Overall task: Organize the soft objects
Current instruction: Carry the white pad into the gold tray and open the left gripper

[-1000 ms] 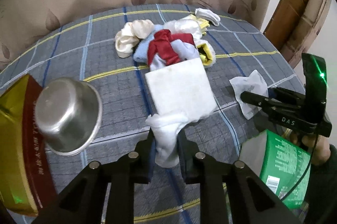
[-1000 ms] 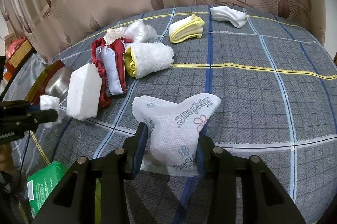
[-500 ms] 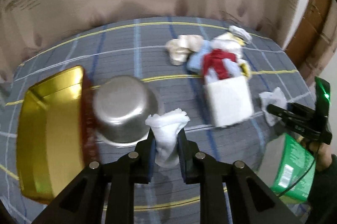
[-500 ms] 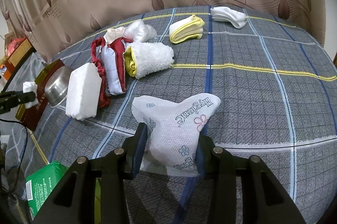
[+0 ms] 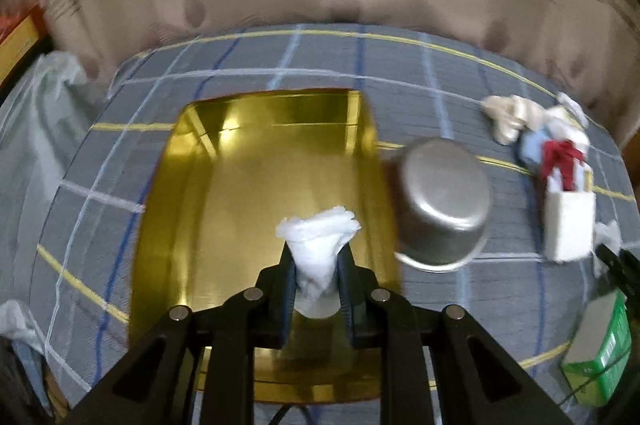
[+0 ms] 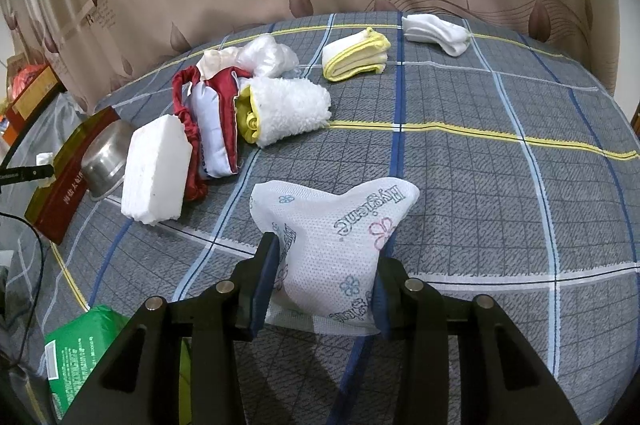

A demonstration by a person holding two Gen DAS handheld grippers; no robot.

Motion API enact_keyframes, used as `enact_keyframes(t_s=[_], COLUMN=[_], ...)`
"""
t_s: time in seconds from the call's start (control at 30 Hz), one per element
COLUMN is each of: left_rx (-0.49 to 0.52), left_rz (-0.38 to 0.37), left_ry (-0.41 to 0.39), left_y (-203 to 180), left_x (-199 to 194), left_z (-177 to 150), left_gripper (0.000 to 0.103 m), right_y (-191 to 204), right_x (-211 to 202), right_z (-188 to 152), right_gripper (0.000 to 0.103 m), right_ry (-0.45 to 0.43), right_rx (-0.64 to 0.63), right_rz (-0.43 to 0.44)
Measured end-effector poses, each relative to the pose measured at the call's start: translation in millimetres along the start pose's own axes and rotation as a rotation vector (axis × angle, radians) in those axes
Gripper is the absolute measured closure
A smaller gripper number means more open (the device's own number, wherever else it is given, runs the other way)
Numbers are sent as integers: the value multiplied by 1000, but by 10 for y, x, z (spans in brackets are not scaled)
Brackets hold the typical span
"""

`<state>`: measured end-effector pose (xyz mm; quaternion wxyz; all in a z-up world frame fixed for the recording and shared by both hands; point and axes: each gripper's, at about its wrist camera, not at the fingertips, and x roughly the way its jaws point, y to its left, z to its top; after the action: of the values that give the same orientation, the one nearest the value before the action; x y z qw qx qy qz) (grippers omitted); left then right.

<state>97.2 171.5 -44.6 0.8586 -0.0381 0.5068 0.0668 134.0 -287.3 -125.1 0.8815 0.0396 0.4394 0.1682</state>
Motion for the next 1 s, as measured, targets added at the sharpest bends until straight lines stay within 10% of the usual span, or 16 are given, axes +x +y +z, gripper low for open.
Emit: enact_keyframes(t_s=[0.2,0.47,1.0], left_rx=[-56,-64,-81], left_rz=[64,101,69], left_ry=[27,68,34], left_y=[272,399,513], left_x=[141,268,79], left_z=[16,-4,-36], left_gripper=[81,49,46], right_y=[6,4,53], right_x=[5,6,74], right_z=[3,6,149], right_gripper=[64,64,64], right_ry=[-1,3,120], right_rx=[-7,-17,-55], right_rz=[-2,-4,-21])
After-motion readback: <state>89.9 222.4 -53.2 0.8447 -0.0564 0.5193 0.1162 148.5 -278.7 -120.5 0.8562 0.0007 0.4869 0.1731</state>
